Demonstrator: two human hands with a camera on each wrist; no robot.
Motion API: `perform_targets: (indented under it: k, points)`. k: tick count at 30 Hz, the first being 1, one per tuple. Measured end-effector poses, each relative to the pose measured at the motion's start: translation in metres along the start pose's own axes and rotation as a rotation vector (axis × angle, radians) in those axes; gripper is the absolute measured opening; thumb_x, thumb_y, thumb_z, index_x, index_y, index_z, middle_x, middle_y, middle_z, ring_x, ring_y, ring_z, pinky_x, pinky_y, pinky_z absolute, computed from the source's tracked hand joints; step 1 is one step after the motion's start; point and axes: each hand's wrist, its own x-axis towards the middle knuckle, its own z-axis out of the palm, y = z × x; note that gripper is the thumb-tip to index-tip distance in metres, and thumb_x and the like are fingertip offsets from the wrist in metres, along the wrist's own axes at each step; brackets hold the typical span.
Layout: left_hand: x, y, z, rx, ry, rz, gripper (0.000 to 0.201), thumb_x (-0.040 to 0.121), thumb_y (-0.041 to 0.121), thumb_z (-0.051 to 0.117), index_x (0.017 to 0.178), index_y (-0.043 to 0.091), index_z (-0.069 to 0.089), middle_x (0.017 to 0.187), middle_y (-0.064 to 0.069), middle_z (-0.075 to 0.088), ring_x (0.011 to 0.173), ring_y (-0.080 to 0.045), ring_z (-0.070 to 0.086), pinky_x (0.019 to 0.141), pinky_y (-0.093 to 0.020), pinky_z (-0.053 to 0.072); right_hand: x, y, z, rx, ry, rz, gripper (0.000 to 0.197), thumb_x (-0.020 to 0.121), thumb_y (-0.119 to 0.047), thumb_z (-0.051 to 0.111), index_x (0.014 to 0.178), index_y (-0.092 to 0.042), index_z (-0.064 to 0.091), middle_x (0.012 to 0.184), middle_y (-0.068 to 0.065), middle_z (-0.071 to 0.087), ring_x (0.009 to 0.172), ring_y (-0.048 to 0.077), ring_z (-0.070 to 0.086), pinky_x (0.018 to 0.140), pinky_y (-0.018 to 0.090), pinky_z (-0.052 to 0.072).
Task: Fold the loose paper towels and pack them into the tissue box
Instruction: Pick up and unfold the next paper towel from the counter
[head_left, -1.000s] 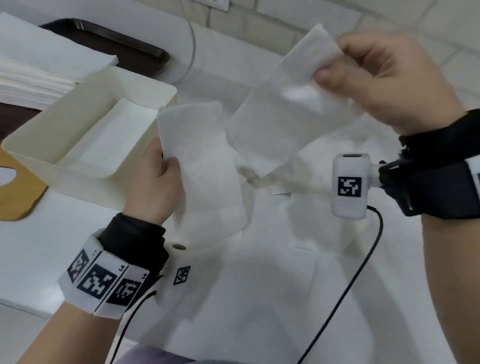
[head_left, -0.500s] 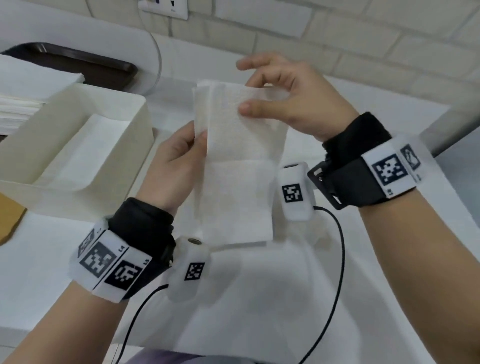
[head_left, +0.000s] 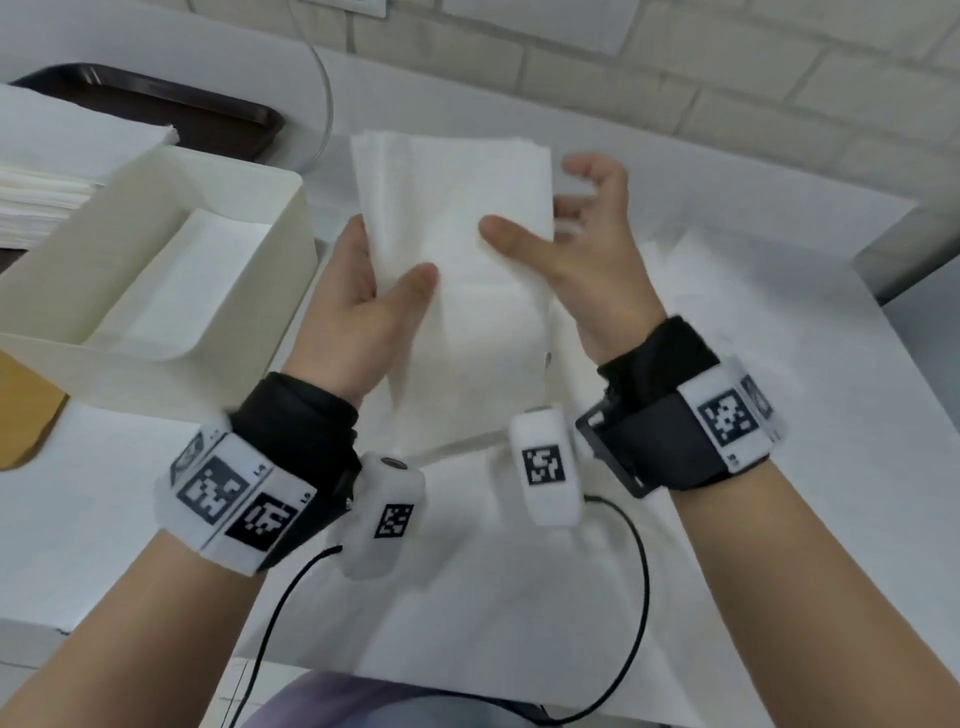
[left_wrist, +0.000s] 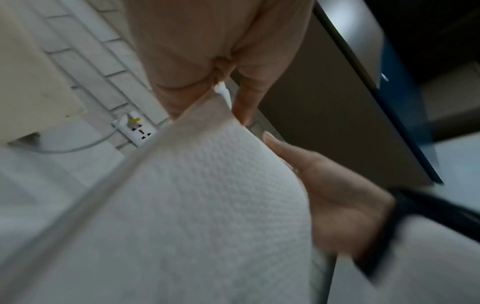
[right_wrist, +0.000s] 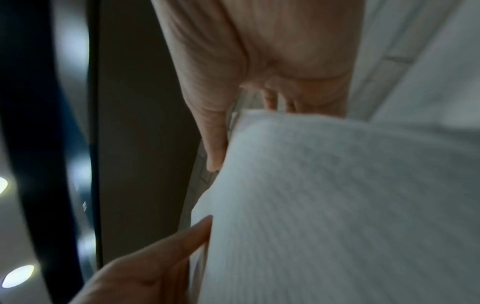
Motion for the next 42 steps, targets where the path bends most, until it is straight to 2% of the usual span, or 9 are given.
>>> perform_targets:
  k: [4, 8, 13, 20, 23, 28, 33, 37, 42]
  points:
    - [0.008, -0.002, -0.004, -0.004, -0.032, 0.025, 0.052, 0.075, 0.018, 0.053, 0.123, 0.014, 0.033, 0.118, 0.003, 0.056, 0.109, -0.013, 0.057, 0.091, -0.032, 0.049, -0.024, 0.021, 0.01, -0.05, -0.153, 0.086, 0.044, 0.085, -0.017, 0.065, 0.125, -0.009, 0.047, 0.118, 0.003, 0.062, 0.105, 0.015, 0.061, 0.095, 0.037, 0.049]
    - [0.007, -0.011, -0.005, 0.168, -0.093, 0.023, 0.051, 0.072, 0.018, 0.054, 0.116, 0.021, 0.028, 0.108, 0.013, 0.051, 0.105, -0.008, 0.055, 0.09, -0.028, 0.047, -0.031, 0.027, 0.023, -0.188, -0.034, -0.057, 0.029, 0.095, -0.012, 0.046, 0.124, -0.008, 0.04, 0.09, -0.02, 0.052, 0.081, -0.006, 0.054, 0.076, 0.005, 0.043]
    - [0.0, -0.008, 0.004, 0.219, -0.095, 0.2, 0.043, 0.079, -0.011, 0.038, 0.099, 0.024, 0.024, 0.108, 0.012, 0.038, 0.101, 0.009, 0.046, 0.089, -0.006, 0.038, -0.042, 0.032, 0.038, -0.137, 0.042, -0.234, 0.031, 0.092, 0.006, 0.039, 0.106, -0.016, 0.022, 0.098, -0.02, 0.039, 0.089, -0.005, 0.049, 0.079, 0.003, 0.04]
    - [-0.006, -0.028, -0.003, 0.236, -0.046, 0.021, 0.038, 0.085, -0.015, 0.038, 0.106, 0.013, 0.025, 0.102, 0.009, 0.045, 0.098, -0.005, 0.05, 0.08, -0.009, 0.043, -0.053, 0.049, 0.049, -0.081, -0.059, -0.037, 0.023, 0.095, 0.0, 0.035, 0.101, -0.017, 0.022, 0.098, -0.012, 0.036, 0.11, 0.02, 0.046, 0.086, 0.017, 0.04]
    - [-0.007, -0.021, 0.002, 0.189, -0.002, 0.05, 0.034, 0.086, -0.016, 0.032, 0.102, 0.013, 0.025, 0.096, 0.01, 0.043, 0.088, 0.002, 0.049, 0.071, -0.003, 0.043, -0.053, 0.041, 0.051, -0.054, -0.029, -0.085, 0.021, 0.096, 0.0, 0.034, 0.101, -0.017, 0.022, 0.095, -0.016, 0.037, 0.1, 0.014, 0.047, 0.081, 0.009, 0.038]
    - [-0.006, -0.015, -0.002, 0.069, 0.047, 0.173, 0.044, 0.074, -0.008, 0.04, 0.106, 0.017, 0.022, 0.113, 0.0, 0.036, 0.105, -0.003, 0.043, 0.089, -0.012, 0.042, -0.052, 0.038, 0.052, 0.014, 0.025, -0.136, 0.032, 0.094, 0.002, 0.037, 0.095, -0.027, 0.023, 0.1, -0.015, 0.038, 0.097, 0.006, 0.046, 0.084, 0.01, 0.039]
    - [-0.005, -0.021, -0.004, 0.061, -0.019, 0.044, 0.036, 0.066, 0.005, 0.04, 0.095, 0.025, 0.032, 0.102, 0.006, 0.047, 0.093, 0.0, 0.049, 0.081, -0.013, 0.042, -0.053, 0.043, 0.052, -0.021, -0.03, -0.027, 0.025, 0.095, -0.003, 0.037, 0.1, -0.025, 0.025, 0.12, 0.01, 0.046, 0.113, 0.02, 0.046, 0.084, 0.011, 0.039]
    - [-0.003, -0.017, -0.004, 0.026, 0.024, 0.076, 0.031, 0.076, -0.001, 0.041, 0.091, 0.025, 0.033, 0.097, 0.007, 0.046, 0.086, 0.003, 0.049, 0.073, -0.008, 0.041, -0.053, 0.034, 0.053, -0.001, 0.055, -0.1, 0.024, 0.096, 0.0, 0.032, 0.096, -0.023, 0.025, 0.092, -0.011, 0.042, 0.08, -0.01, 0.046, 0.072, 0.007, 0.039]
    - [-0.003, -0.015, 0.0, 0.14, 0.054, 0.132, 0.02, 0.093, -0.005, 0.038, 0.101, 0.012, 0.03, 0.091, 0.011, 0.043, 0.079, 0.005, 0.047, 0.072, -0.006, 0.043, -0.055, 0.032, 0.056, -0.072, 0.044, -0.089, 0.03, 0.092, 0.001, 0.044, 0.105, -0.02, 0.027, 0.095, -0.01, 0.045, 0.079, -0.005, 0.048, 0.066, -0.002, 0.039]
